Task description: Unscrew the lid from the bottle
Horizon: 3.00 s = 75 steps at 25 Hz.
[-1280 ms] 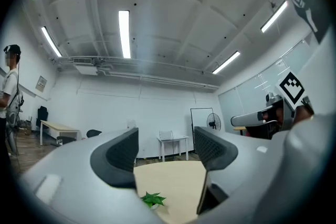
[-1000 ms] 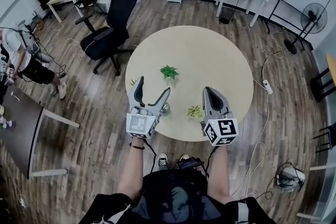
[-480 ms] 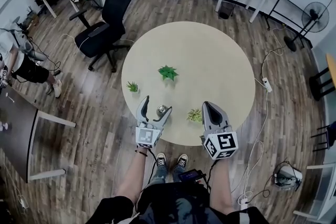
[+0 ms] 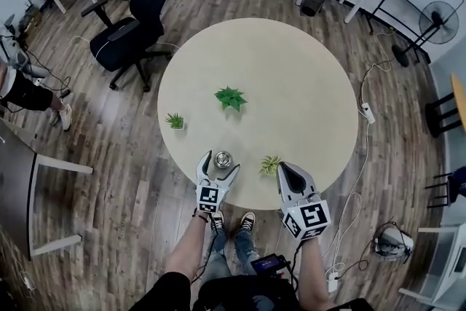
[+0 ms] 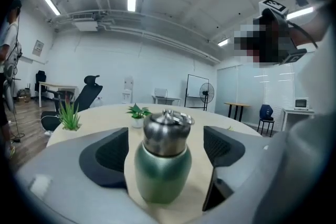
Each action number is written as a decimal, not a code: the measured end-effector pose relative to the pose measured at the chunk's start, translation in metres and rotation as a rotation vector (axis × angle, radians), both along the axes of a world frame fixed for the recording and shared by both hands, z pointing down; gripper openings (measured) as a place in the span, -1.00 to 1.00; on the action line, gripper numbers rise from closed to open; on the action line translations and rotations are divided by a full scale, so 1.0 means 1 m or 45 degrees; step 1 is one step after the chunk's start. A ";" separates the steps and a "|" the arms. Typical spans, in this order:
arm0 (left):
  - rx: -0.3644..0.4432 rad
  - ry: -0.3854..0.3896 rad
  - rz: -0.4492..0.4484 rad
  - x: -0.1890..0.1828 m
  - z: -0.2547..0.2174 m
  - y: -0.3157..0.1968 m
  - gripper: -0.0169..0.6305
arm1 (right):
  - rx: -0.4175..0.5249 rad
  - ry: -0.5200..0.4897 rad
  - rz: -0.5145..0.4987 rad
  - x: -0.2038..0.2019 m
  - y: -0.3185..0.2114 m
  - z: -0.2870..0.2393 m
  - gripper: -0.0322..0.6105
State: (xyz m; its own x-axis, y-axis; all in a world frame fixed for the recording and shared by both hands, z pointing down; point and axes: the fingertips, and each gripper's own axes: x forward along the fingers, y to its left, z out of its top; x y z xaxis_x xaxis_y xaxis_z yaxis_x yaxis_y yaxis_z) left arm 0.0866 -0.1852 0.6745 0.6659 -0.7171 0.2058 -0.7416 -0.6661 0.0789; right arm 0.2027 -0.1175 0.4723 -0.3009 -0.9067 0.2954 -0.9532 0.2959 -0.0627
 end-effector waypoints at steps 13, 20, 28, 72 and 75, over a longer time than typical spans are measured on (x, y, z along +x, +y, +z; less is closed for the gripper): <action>-0.125 -0.054 -0.035 0.009 0.047 -0.013 0.26 | -0.043 -0.007 -0.062 -0.012 -0.014 0.016 -0.89; -0.098 -0.057 -0.018 0.011 0.046 -0.012 0.26 | -0.116 0.078 -0.230 -0.053 -0.034 0.032 -0.67; -0.092 -0.048 0.006 0.014 0.050 -0.011 0.26 | -0.356 0.184 -0.541 -0.117 -0.049 0.087 0.17; -0.083 -0.110 0.449 0.021 0.052 0.003 0.26 | -0.520 0.361 -0.879 -0.143 -0.061 0.187 -0.16; -0.067 -0.161 0.620 0.026 0.051 0.008 0.25 | -0.503 0.477 -1.221 -0.143 -0.054 0.186 -0.16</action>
State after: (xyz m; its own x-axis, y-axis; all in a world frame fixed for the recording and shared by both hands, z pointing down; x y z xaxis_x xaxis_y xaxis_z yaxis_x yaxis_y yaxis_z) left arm 0.1121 -0.1776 0.7253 0.8882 -0.3161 0.3336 -0.3518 -0.9347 0.0512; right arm 0.0598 -0.1716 0.6585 -0.6596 -0.1664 0.7329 -0.3172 0.9457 -0.0708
